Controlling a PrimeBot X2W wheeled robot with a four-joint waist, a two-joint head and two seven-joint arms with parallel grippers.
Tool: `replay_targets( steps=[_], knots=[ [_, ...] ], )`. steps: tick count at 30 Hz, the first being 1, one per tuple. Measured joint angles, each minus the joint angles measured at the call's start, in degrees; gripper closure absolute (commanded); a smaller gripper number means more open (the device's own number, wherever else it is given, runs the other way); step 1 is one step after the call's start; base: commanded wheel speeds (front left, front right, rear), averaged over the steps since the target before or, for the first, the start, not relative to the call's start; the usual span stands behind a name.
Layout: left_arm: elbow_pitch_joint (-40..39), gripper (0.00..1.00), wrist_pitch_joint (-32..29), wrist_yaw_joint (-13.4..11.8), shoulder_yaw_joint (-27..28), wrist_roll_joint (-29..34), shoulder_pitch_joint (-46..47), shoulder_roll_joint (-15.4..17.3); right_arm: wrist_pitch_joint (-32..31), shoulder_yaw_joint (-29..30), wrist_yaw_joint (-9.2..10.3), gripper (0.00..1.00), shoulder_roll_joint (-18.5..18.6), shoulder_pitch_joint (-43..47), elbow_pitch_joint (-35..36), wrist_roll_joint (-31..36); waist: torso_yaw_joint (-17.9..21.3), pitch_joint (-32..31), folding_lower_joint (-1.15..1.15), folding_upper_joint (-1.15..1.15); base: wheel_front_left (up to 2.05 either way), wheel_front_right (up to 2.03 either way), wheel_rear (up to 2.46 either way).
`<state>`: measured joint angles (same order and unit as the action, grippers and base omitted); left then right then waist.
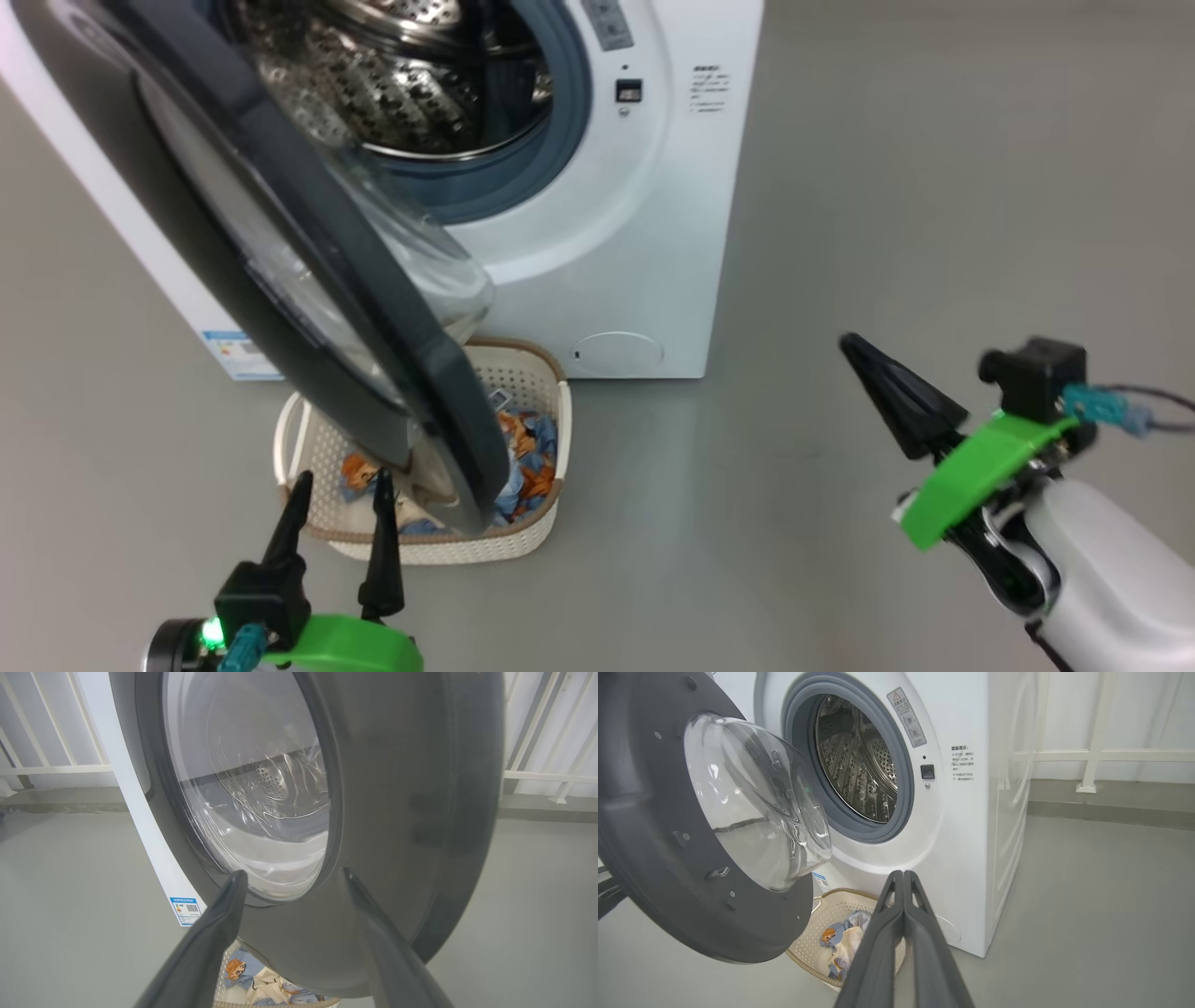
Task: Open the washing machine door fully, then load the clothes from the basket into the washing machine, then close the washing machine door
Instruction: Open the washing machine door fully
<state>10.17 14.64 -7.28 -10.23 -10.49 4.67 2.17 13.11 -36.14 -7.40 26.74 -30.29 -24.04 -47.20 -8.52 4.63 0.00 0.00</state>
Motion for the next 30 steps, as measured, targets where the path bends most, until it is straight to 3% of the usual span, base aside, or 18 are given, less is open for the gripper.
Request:
replay_targets(
  steps=[5, 10, 14, 18, 19, 20, 21, 30],
  knots=[
    [-0.51, 0.0, 0.0, 0.49, 1.66, 0.26, -1.33, 0.0, 0.64, 13.41, 0.0, 1.0, -4.03, 8.79, 0.74, 12.32, 1.74, -1.35, 0.0, 0.0, 0.0, 0.0, 0.0],
    [-0.68, 0.0, 0.0, 0.93, 2.46, 1.25, -2.32, 0.01, 1.03, 26.26, 0.0, 1.0, -10.88, 18.1, 6.19, 23.51, 2.93, -2.52, 0.0, 0.0, 0.0, 0.0, 0.0],
    [-0.99, 0.0, 0.0, 0.99, 2.81, 1.48, -2.5, 0.02, -1.24, 32.22, 0.0, 1.0, -16.95, 24.71, 12.06, 29.47, 3.69, -3.18, 0.0, 0.0, 0.0, 0.0, 0.0],
    [-1.21, 0.0, 0.0, 0.99, 2.8, 1.7, -3.21, 0.02, -3.0, 35.29, 0.0, 1.0, -19.95, 28.89, 16.89, 33.61, 4.11, -3.49, 0.0, 0.0, 0.0, 0.0, 0.0],
    [-1.2, 0.0, 0.0, 1.0, 2.82, 1.7, -3.49, 0.02, -3.42, 35.86, 0.0, 0.91, -20.33, 29.57, 17.66, 34.37, 4.2, -3.54, 0.0, 0.0, 0.0, 0.0, 0.0],
    [-1.18, 0.0, 0.0, 1.0, 2.83, 1.7, -3.66, 0.02, -3.74, 36.63, 0.0, 0.27, -20.84, 30.19, 18.34, 35.16, 4.25, -3.59, 0.0, 0.0, 0.0, 0.0, 0.0],
    [-1.18, 0.0, 0.0, 1.01, 2.88, 1.7, -3.72, 0.03, -3.79, 37.13, 0.0, 0.0, -21.31, 30.72, 18.97, 35.75, 4.31, -3.63, 0.0, 0.0, 0.0, 0.0, 0.0],
    [-1.15, 0.0, 0.0, 0.98, 2.87, 1.7, -4.38, 0.03, -4.47, 37.98, 0.0, 0.0, -23.16, 32.66, 21.12, 38.18, 4.64, -4.17, 0.0, 0.0, 0.0, 0.0, 0.0]
  ],
)
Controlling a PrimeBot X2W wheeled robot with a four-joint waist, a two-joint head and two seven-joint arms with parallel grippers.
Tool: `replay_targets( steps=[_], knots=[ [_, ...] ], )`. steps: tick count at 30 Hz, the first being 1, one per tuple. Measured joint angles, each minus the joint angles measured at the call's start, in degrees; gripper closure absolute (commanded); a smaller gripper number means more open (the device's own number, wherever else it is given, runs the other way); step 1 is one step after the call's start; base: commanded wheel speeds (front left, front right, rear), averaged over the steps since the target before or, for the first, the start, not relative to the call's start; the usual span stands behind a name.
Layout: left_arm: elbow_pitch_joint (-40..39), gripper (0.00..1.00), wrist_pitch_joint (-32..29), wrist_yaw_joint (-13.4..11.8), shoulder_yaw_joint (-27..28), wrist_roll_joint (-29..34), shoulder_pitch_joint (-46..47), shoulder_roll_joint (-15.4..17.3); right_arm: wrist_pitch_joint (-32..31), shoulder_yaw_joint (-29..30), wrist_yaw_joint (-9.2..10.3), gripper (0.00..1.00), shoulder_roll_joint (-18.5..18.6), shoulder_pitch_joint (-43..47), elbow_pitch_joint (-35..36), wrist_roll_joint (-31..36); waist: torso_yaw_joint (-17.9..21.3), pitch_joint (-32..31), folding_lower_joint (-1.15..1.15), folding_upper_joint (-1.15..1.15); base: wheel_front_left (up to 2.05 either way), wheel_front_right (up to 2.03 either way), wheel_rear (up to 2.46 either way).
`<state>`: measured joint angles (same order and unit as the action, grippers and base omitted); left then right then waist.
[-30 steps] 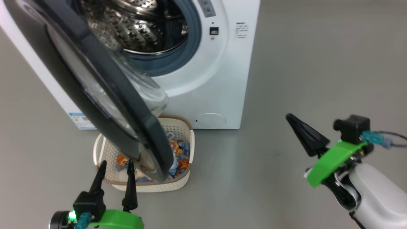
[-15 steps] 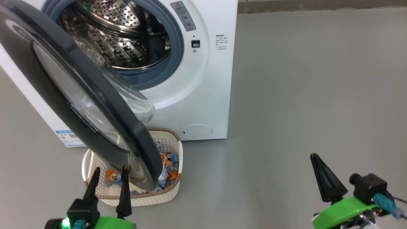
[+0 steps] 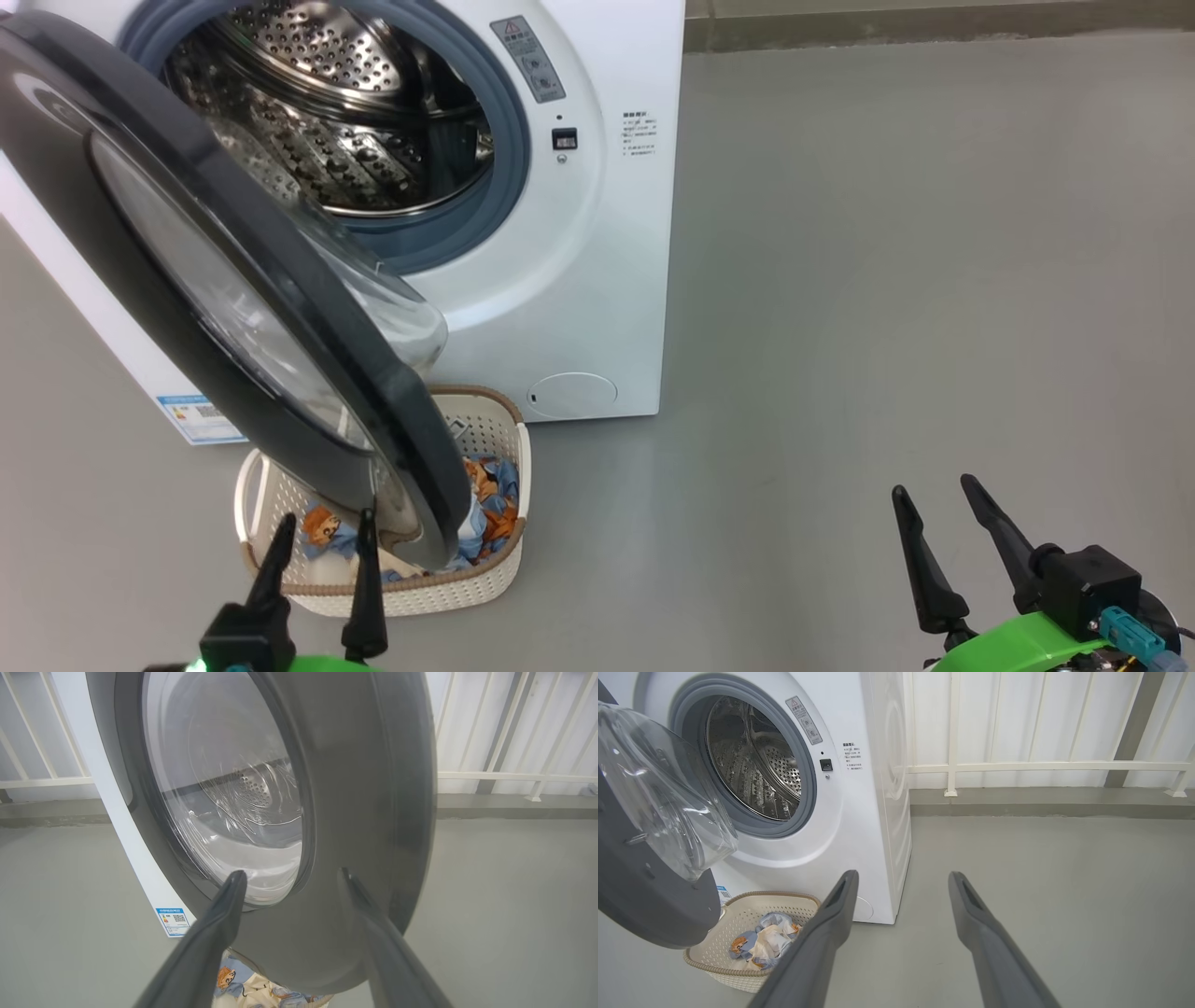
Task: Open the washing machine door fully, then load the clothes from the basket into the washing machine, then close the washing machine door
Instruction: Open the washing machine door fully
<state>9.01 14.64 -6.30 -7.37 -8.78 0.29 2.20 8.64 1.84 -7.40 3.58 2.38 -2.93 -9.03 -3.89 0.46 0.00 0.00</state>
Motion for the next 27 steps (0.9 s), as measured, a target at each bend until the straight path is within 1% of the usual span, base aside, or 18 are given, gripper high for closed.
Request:
replay_targets(
  steps=[9, 22, 27],
  knots=[
    [0.36, 0.0, 0.0, 0.09, -0.22, 0.0, -0.51, 0.02, -0.07, -0.59, 0.0, 0.0, -0.27, -0.01, 0.03, 1.38, 0.44, -0.66, 0.0, 0.0, 0.0, 0.0, 0.0],
    [0.53, 0.0, 0.0, 0.11, -0.34, -0.01, -0.62, 0.02, -0.32, -0.75, 0.0, 0.0, -0.25, -0.01, 0.02, 1.4, 1.07, -0.98, 0.0, 0.0, 0.0, 0.0, 0.0],
    [0.68, 0.0, 0.0, 0.53, -0.27, -0.01, -0.62, 0.02, -0.32, -0.75, 0.0, 0.0, -0.25, -0.01, 0.02, 1.8, 1.09, -1.0, 0.0, 0.0, 0.0, 0.0, 0.0]
  ],
)
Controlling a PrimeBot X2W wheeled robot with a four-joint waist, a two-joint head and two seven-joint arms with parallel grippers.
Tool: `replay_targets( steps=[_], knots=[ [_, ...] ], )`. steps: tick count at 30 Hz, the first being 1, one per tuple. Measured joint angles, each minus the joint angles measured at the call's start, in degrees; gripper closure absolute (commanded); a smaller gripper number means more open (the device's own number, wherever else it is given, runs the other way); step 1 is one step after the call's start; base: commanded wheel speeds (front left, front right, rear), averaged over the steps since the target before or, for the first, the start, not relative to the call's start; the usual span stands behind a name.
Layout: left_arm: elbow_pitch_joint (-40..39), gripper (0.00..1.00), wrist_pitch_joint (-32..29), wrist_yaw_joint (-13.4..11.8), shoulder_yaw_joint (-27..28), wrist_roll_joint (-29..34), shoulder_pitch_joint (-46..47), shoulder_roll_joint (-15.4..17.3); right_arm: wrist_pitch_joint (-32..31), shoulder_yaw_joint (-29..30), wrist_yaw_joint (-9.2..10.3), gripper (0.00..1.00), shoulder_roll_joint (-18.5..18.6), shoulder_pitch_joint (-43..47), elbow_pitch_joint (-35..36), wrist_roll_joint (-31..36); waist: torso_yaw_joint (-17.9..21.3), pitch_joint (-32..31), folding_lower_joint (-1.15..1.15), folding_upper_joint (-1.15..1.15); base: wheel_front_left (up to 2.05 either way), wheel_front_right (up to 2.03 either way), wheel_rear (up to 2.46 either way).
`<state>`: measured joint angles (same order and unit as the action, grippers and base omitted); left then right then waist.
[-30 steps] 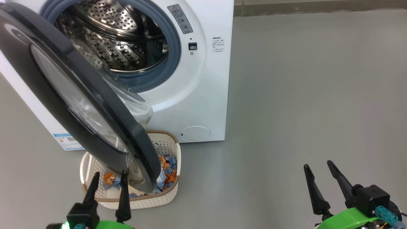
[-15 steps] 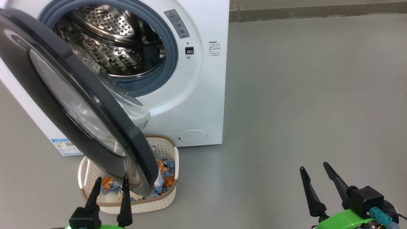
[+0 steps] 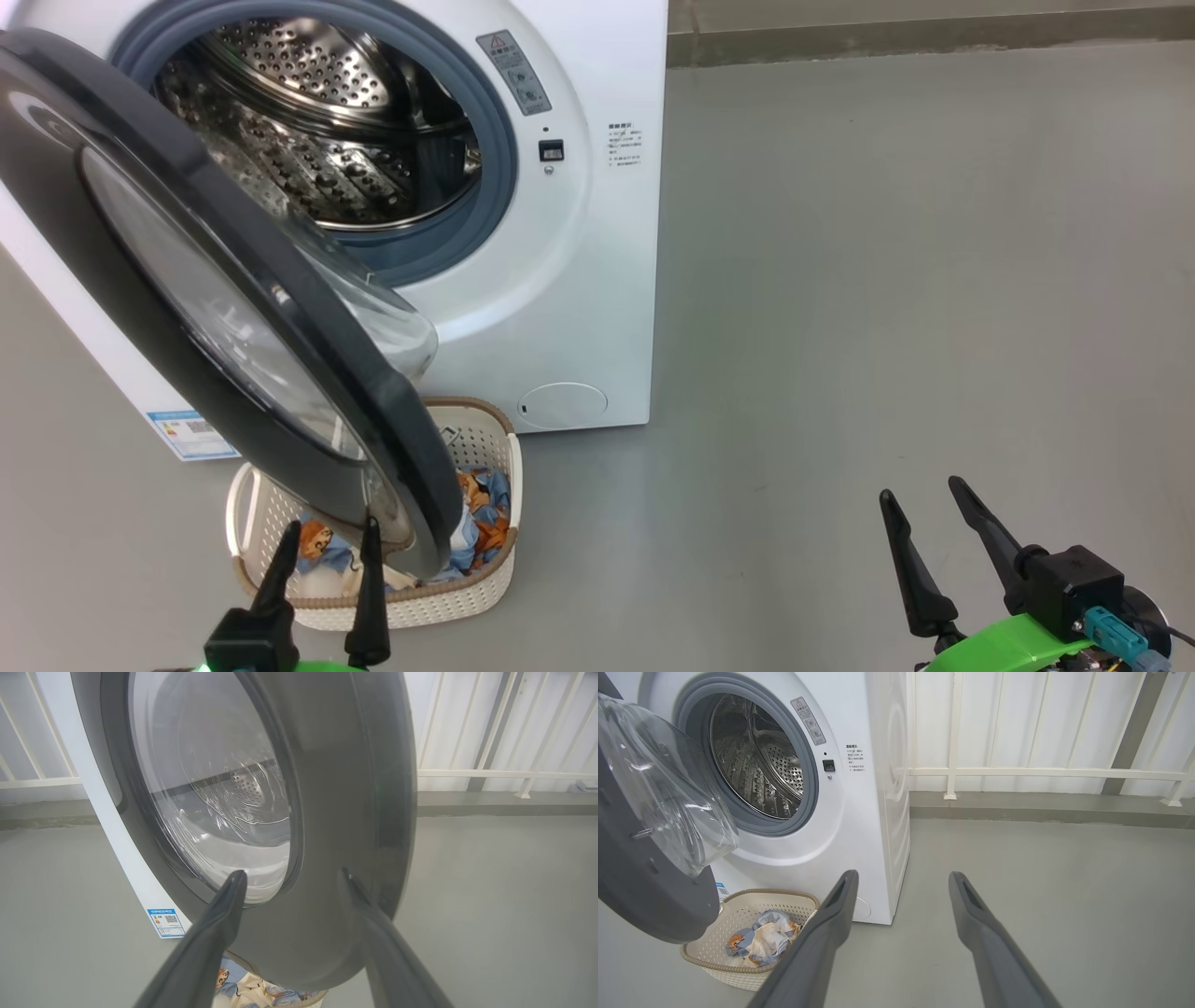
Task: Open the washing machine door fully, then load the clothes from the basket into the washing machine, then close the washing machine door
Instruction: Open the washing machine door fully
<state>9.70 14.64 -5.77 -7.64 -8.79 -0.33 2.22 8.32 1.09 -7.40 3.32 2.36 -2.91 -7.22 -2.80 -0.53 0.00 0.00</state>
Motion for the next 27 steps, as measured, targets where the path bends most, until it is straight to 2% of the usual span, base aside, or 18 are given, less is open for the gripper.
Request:
replay_targets(
  steps=[27],
  knots=[
    [-0.02, 0.0, 0.0, -0.01, -0.1, 0.01, -0.41, 0.0, 0.1, -0.14, 0.0, 0.0, 0.0, 0.0, -0.14, 0.58, -0.06, 0.03, 0.0, 0.0, 0.0, 0.0, 0.0]
  ],
)
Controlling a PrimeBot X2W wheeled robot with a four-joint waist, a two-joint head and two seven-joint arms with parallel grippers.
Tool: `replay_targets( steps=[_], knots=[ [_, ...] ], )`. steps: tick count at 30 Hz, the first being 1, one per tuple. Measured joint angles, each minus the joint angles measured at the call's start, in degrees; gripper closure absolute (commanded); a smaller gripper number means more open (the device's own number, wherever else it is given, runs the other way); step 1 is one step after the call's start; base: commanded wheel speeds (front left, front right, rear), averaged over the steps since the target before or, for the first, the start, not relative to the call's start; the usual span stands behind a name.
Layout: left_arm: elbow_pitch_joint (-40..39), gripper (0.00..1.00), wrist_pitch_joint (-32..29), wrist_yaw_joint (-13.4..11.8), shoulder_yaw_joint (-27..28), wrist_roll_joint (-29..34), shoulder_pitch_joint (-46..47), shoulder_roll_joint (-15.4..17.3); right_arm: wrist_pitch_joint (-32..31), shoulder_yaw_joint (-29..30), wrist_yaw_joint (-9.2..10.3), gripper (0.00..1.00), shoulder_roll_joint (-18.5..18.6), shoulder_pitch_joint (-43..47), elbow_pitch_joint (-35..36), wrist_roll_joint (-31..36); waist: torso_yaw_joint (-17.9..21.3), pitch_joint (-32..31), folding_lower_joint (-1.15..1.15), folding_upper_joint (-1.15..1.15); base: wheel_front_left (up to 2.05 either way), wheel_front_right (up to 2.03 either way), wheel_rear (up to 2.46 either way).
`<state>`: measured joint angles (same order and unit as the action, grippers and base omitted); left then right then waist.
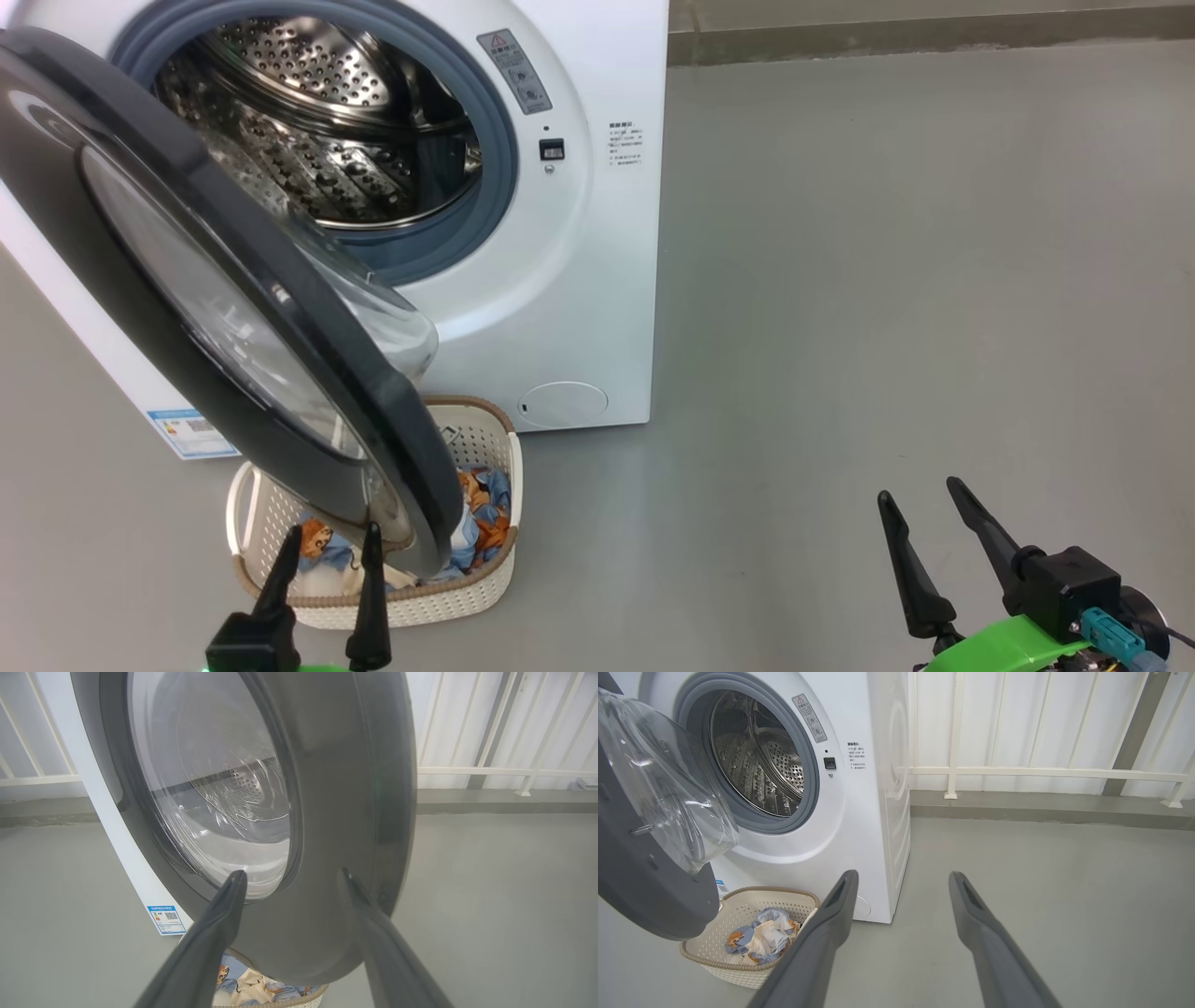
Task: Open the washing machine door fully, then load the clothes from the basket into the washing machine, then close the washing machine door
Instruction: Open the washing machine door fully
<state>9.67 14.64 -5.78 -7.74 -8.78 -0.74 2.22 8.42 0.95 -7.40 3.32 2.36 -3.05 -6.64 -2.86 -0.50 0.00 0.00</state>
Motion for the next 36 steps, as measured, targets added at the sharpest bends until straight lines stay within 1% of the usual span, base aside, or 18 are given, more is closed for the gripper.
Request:
replay_targets(
  steps=[7, 9, 10, 23, 31, 36],
  knots=[
    [0.0, 0.0, 0.0, 0.03, 0.1, 0.0, -0.07, 0.0, 0.25, -0.14, 0.0, 0.0, -0.01, 0.0, -0.04, 0.0, 0.01, 0.2, 0.0, 0.0, 0.0, 0.0, 0.0],
    [0.04, 0.82, 0.0, 0.14, 0.11, -0.02, -0.13, 0.0, 0.25, -0.2, 0.0, 0.0, -0.01, 0.0, -0.07, 0.0, 0.0, 0.24, 0.0, 0.0, 0.0, 0.0, 0.0],
    [0.12, 1.0, 0.0, 0.34, 0.11, -0.02, -0.2, 0.0, 0.25, -0.21, 0.0, 0.0, -0.01, 0.0, -0.1, 0.0, -0.01, 0.25, 0.0, 0.0, 0.0, 0.0, 0.0],
    [-0.8, 1.0, 0.0, 0.52, 0.83, -0.01, -0.2, 0.01, 0.34, -0.27, 0.0, 0.0, -0.01, -0.01, -0.77, 0.0, -0.18, 0.35, 0.0, 0.0, 0.0, 0.0, 0.0],
    [-6.11, 1.0, 0.0, 0.53, 3.27, 0.1, 0.32, 0.03, 0.83, -0.25, 0.0, 0.0, -0.03, -0.02, -1.26, 0.0, -0.27, 0.26, 0.0, 0.0, 0.0, 0.0, 0.0],
    [-10.11, 1.0, 0.01, 1.53, 5.48, 0.99, 3.44, 0.57, 0.85, -0.26, 0.0, 0.0, -0.11, -0.03, -1.48, 0.0, -0.38, 0.16, 0.0, 0.0, 0.0, 0.0, 0.0]
  ],
)
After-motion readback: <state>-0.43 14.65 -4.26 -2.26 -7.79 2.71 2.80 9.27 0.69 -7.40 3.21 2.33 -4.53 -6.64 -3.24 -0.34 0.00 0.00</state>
